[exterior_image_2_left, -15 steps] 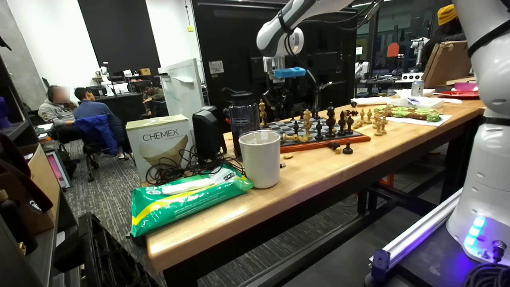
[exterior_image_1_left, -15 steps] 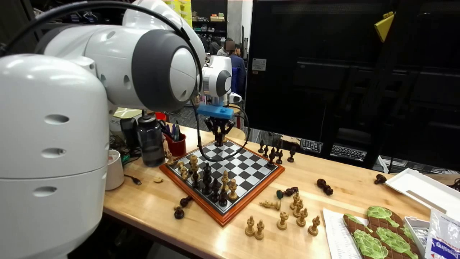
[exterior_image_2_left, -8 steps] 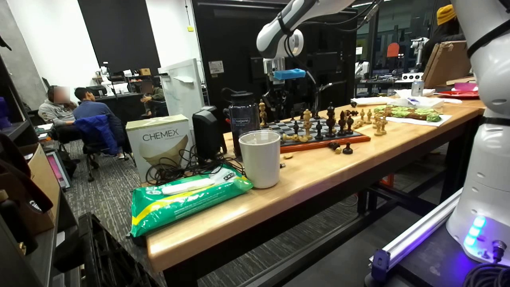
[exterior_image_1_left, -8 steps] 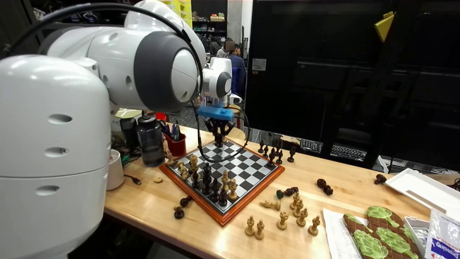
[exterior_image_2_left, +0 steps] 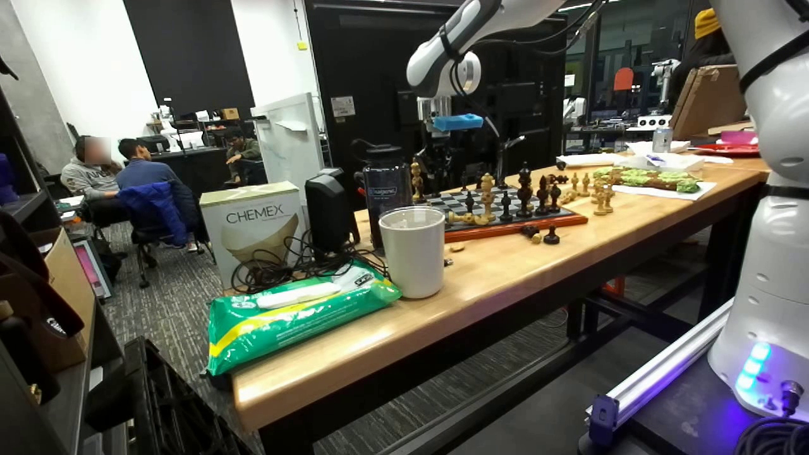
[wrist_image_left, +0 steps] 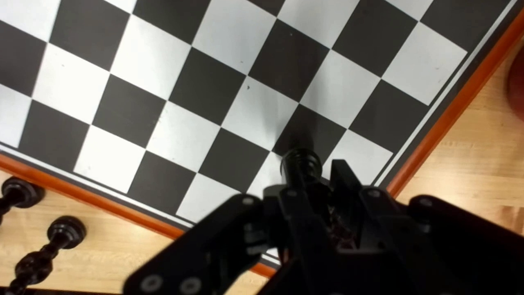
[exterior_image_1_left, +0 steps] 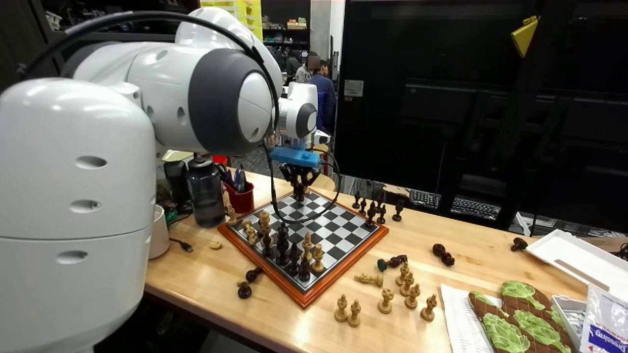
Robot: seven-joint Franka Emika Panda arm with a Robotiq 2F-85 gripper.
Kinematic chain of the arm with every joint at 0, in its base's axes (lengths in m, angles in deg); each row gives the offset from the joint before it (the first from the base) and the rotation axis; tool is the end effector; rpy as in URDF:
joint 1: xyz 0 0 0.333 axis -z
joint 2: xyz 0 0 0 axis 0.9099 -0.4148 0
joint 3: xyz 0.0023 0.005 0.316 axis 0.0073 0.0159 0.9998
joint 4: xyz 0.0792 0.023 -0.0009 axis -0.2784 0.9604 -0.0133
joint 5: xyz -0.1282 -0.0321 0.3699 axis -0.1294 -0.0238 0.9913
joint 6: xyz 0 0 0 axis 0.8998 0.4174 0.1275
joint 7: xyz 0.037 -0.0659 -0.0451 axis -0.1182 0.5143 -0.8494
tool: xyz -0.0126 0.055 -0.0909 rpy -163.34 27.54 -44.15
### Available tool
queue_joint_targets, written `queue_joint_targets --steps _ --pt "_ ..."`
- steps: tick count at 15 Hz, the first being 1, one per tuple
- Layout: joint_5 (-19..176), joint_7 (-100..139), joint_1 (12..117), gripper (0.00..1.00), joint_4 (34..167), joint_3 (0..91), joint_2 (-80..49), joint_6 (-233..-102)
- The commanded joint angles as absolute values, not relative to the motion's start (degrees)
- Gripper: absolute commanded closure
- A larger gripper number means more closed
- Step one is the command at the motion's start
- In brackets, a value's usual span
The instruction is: Move a piece on the chess board
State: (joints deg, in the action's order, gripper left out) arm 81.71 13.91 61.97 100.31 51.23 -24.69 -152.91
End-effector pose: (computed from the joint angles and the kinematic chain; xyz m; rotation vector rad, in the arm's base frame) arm 0.6786 0.0618 0.3722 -3.1171 -0.1633 -0.0570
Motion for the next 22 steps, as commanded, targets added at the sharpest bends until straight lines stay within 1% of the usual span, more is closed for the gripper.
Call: queue_joint_targets --steps 1,7,19,20,21,22 --pt "82.1 12.6 62.7 0.94 99.9 51.7 -25.5 -154.7" --pt "81.8 11.6 62.9 0.94 99.8 51.7 -26.3 -157.4" --pt "81.6 11.2 63.2 0.94 99.6 51.5 -26.2 -157.0" --pt "81.7 11.2 63.2 0.52 99.6 51.6 -26.2 -157.0" --pt "81.7 11.2 63.2 0.51 99.6 51.6 -26.1 -157.1" --pt "81.8 11.1 63.2 0.47 99.7 51.6 -26.1 -157.1"
